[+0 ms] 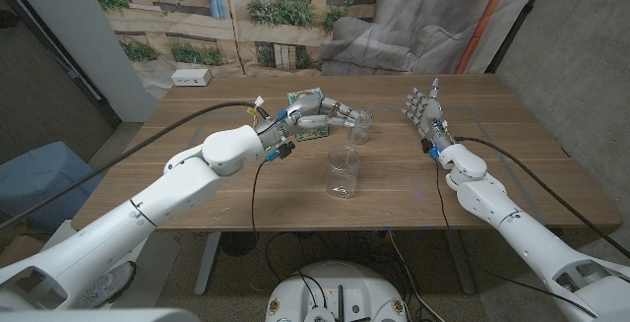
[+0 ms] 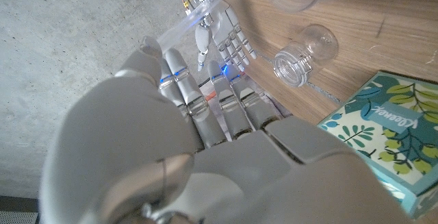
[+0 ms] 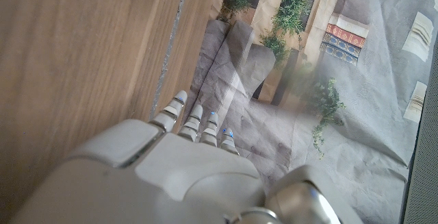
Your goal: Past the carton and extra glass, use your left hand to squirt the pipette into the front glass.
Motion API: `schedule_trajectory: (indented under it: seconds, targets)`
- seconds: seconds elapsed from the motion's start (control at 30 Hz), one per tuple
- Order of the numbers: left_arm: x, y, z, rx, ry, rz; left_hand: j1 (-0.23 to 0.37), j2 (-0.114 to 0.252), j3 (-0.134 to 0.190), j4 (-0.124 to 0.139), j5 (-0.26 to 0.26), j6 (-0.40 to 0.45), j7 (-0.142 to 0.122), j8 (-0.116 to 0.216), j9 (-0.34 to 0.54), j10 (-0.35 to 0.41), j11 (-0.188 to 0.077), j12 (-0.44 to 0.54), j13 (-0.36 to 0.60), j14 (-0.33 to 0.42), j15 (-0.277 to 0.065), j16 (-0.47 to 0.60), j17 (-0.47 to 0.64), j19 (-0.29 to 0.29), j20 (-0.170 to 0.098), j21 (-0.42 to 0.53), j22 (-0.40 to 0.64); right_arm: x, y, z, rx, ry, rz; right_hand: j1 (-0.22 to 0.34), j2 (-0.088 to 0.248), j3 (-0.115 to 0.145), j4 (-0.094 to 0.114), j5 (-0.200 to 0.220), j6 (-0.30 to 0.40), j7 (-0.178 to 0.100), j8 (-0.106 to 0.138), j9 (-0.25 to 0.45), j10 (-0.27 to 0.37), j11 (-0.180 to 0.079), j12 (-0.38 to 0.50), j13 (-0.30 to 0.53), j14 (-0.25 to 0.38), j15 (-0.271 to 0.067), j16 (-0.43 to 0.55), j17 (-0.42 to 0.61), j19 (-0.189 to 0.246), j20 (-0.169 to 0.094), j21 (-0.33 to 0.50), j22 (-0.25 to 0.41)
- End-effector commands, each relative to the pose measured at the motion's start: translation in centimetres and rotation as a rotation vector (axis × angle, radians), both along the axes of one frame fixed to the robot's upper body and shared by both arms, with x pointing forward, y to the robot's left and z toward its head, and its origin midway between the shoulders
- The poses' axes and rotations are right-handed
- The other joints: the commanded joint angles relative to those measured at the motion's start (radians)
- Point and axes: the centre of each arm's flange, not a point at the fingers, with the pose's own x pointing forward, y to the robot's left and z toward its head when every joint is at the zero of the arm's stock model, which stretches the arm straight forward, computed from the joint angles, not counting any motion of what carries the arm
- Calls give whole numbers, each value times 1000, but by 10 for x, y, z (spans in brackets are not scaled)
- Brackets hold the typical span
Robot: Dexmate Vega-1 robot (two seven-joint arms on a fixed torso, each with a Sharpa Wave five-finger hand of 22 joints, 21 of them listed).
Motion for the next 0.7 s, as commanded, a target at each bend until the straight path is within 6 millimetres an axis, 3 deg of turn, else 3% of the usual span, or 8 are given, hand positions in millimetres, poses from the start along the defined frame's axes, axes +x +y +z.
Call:
schedule_trajectory:
  seconds: [0.03, 0.7]
  targets:
    - [-9, 7, 21, 9, -61, 19, -2, 6, -3, 1, 8, -8, -1, -1, 3, -2, -1, -1, 4, -3, -137, 4, 1, -4, 0, -1, 1, 0, 0, 0, 0, 0, 0, 0, 59, -8, -1, 5, 2, -9, 7, 2, -4, 1, 2, 3, -8, -83, 6, 5, 6, 0, 5, 5]
    - [-22, 13, 53, 23, -119, 83, -13, 20, 6, 5, 10, -19, 6, -3, 3, -14, -1, -4, 3, -5, -130, -2, -4, -7, 6, -2, 1, 0, 0, 0, 0, 1, 0, 0, 59, -8, -1, 5, 2, -9, 7, 2, -3, -2, 3, 3, -9, -82, 6, 4, 6, 1, 5, 5]
